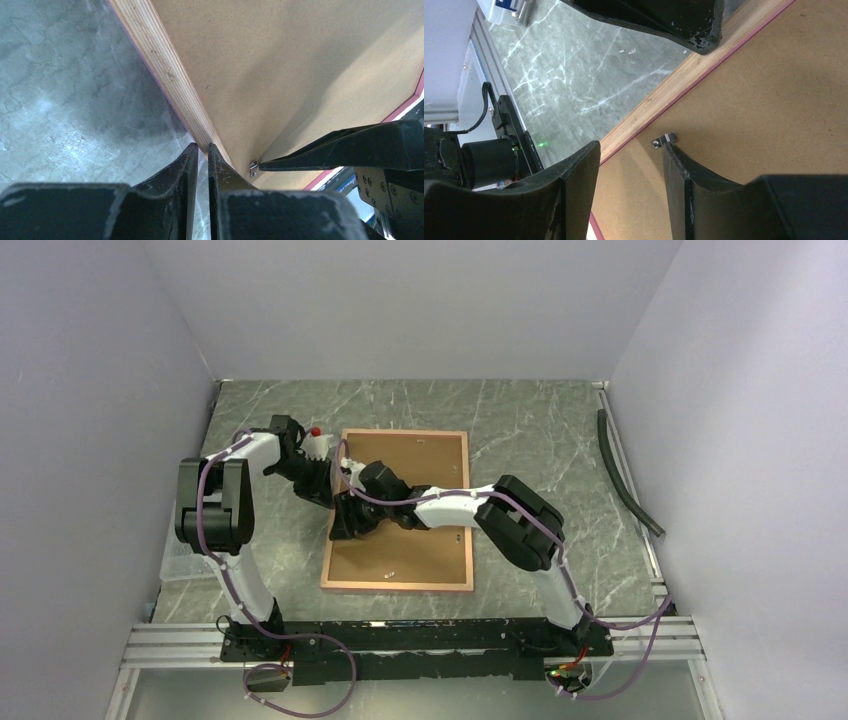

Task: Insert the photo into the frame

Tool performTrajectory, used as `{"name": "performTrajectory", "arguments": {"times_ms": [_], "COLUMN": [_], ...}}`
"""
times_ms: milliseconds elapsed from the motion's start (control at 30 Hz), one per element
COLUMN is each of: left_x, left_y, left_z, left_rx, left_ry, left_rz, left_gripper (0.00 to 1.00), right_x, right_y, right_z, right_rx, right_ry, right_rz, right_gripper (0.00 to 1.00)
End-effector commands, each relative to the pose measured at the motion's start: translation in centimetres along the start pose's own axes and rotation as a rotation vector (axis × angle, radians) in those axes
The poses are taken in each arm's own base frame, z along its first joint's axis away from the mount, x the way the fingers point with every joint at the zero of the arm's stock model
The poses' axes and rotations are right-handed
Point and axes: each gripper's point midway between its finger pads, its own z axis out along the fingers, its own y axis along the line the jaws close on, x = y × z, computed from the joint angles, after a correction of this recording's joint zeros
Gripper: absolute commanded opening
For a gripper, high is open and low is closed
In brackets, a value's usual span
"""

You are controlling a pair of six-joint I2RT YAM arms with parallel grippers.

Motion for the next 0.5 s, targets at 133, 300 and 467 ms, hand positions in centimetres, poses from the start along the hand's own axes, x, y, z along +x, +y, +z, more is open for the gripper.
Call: {"name": "performTrajectory", "arguments": {"times_ms": [133,300,467], "left_x": [0.0,-0.12,-0.28], "left_y": [0.5,0.41,0.36], "left_z": [-0.05,-0.07,-0.13], "left_rx": [-0.027,-0.024,-0.02], "left_ry": [-0.022,-0.024,-0.026], "left_rz": [0.039,0.043,0.04], "left_gripper": [0.16,0.15,0.14], "right_x": [-1.32,-1.25,-1.2], "right_y": [1.67,1.84,2.15], "right_z": [1.08,1.23,1.45], "right_rx": [-0.066,-0.079,-0.103], "right_ry": [-0.018,-0.012,0.0], "right_rz": [-0.02,-0.02,-0.03], "right_gripper": [0.51,0.5,0.49]}}
